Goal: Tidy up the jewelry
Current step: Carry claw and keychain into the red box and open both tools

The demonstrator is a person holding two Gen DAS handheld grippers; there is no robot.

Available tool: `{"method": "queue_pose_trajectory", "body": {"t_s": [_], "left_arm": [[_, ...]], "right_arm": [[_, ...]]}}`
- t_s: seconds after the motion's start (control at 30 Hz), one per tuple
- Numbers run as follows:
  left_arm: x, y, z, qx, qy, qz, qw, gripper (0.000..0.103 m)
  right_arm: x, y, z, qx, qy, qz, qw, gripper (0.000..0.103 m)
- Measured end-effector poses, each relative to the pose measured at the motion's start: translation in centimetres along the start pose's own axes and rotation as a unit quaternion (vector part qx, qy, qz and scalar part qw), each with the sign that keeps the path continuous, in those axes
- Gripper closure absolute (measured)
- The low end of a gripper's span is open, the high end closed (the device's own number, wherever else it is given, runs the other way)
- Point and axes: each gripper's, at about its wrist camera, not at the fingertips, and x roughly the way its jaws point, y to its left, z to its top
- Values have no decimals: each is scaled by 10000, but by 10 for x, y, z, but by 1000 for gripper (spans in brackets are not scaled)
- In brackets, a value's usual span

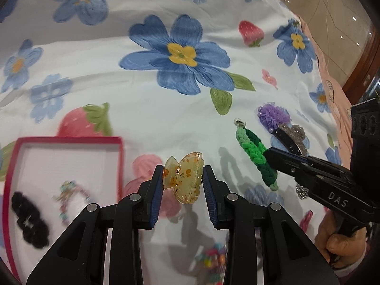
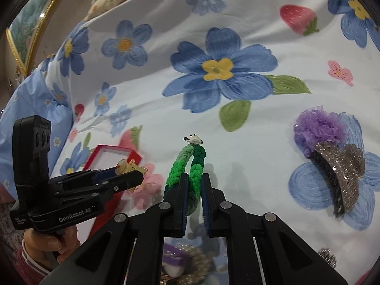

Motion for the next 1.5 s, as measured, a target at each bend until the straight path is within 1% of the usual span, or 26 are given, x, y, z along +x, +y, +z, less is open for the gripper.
{"method": "queue_pose_trajectory", "body": {"t_s": [0.13,0.43,0.9,1.17,1.33,1.5], "left_arm": [[-22,10,-10,-118,-124,80,9998,72],[-57,34,-34,-308,-227,224,9990,72],[-97,89,-68,-753,-348,592,9948,72],[-104,120,-85,-1017,-292,802,9911,72],[-97,139,-92,-1230,-168,985,9874,72],[-85,151,-95,-1283,-43,1149,9850,72]], "right_arm": [[-3,17,-7,-85,13,117,9999,93],[-7,54,-20,-292,64,321,9990,93],[5,113,-34,-654,233,660,9954,93],[21,150,-40,-900,362,844,9917,93],[36,168,-45,-1041,470,866,9897,93],[56,180,-49,-1183,632,838,9874,93]]}}
